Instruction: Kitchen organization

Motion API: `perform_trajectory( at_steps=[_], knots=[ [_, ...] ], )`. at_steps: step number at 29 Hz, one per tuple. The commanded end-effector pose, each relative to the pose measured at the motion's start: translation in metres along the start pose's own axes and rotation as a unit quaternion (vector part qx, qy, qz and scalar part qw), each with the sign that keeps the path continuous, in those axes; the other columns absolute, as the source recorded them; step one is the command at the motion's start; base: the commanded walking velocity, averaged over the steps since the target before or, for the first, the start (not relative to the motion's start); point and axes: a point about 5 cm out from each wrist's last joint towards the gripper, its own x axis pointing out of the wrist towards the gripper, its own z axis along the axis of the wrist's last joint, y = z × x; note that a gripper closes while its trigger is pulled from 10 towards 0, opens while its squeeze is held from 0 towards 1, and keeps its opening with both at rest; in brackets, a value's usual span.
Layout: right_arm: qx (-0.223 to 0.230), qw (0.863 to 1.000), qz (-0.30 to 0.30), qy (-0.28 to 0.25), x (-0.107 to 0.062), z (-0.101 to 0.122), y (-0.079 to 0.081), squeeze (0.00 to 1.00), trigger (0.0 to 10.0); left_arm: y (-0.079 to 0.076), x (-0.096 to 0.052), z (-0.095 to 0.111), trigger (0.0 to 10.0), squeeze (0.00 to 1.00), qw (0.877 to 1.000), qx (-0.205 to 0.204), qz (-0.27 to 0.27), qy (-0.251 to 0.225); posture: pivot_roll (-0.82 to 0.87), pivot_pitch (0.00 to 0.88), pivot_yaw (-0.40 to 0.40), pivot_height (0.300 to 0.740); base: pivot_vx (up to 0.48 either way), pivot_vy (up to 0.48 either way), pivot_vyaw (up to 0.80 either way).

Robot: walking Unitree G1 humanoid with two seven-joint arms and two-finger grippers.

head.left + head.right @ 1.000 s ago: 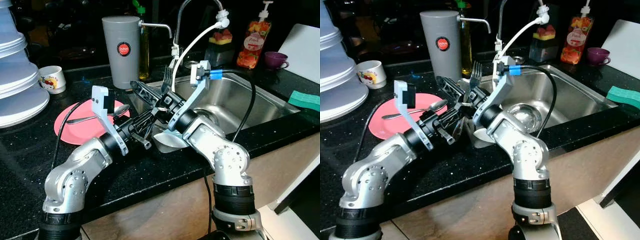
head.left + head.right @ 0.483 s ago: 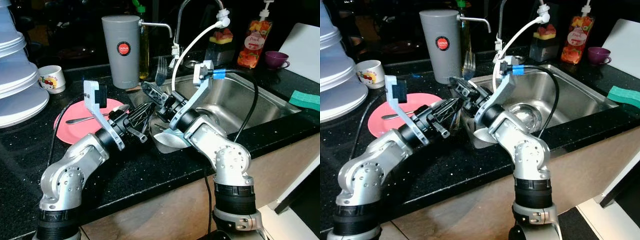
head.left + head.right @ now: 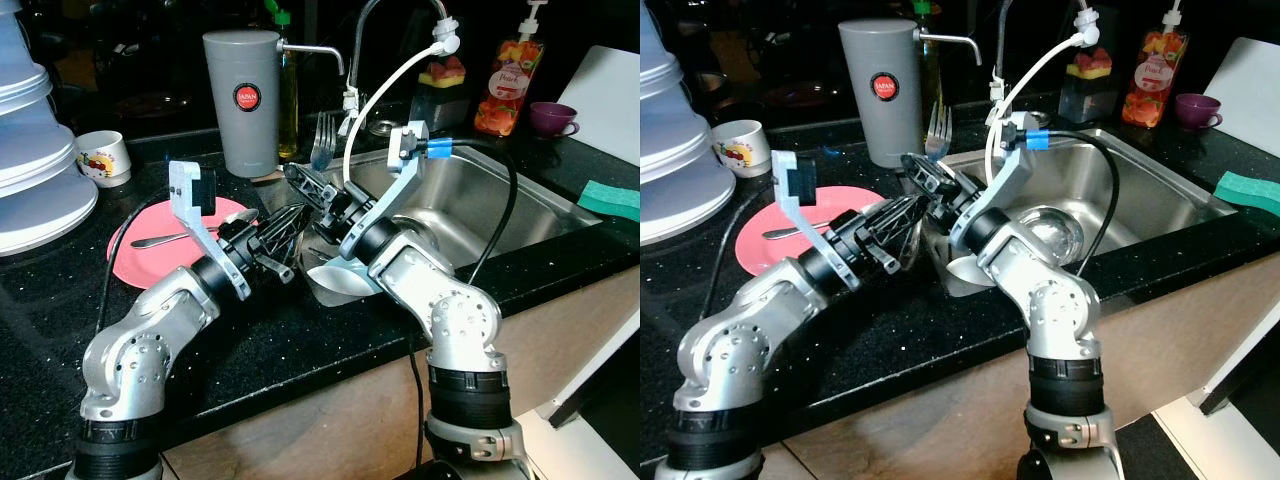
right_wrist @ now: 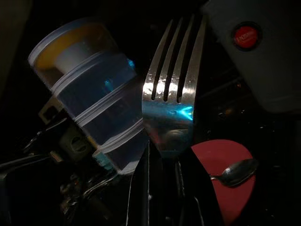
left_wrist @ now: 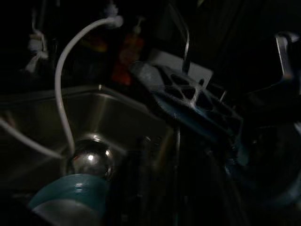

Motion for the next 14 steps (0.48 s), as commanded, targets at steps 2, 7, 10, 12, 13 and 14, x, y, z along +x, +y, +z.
perform_trajectory(
  at_steps=[2, 7, 10, 12, 13, 14],
  knots=[
    [-0.03, 0.998, -0.042, -0.039, 0.006, 0.015, -0.013, 0.0, 0.0, 0.007, 0.0, 0.005, 10.0, 1.0, 0.999, 0.015, 0.028, -0.014, -0.04, 0.029, 0.051, 0.74, 0.0, 0.0, 0.0],
    [-0.206, 0.97, -0.108, -0.062, 0.01, 0.038, -0.03, 0.0, 0.0, 0.014, -0.003, -0.002, 10.0, 0.0, 0.995, 0.075, 0.047, 0.036, -0.04, 0.018, 0.05, 0.74, 0.0, 0.0, 0.0],
    [-0.366, 0.917, -0.152, -0.04, 0.011, 0.036, -0.048, 0.0, 0.0, 0.018, 0.0, -0.016, 10.0, 0.0, 0.982, 0.153, 0.041, 0.102, -0.03, 0.009, 0.049, 0.74, 0.0, 0.0, 0.0],
    [-0.381, 0.91, -0.16, -0.025, 0.01, 0.031, -0.054, 0.0, 0.0, 0.017, 0.004, -0.019, 10.0, 0.0, 0.977, 0.175, 0.031, 0.117, -0.03, 0.008, 0.047, 0.74, 0.0, 0.0, 0.0],
    [-0.385, 0.908, -0.165, -0.01, 0.01, 0.025, -0.06, 0.0, 2.7, 0.016, 0.007, -0.022, 10.0, 0.0, 0.972, 0.197, 0.02, 0.129, -0.03, 0.004, 0.048, 0.74, 0.0, 0.0, 0.0],
    [-0.388, 0.906, -0.168, 0.003, 0.009, 0.019, -0.065, 0.0, 2.7, 0.016, 0.01, -0.024, 10.0, 0.0, 0.966, 0.218, 0.01, 0.139, -0.03, 0.004, 0.048, 0.74, 0.0, 0.0, 0.0]
  ],
)
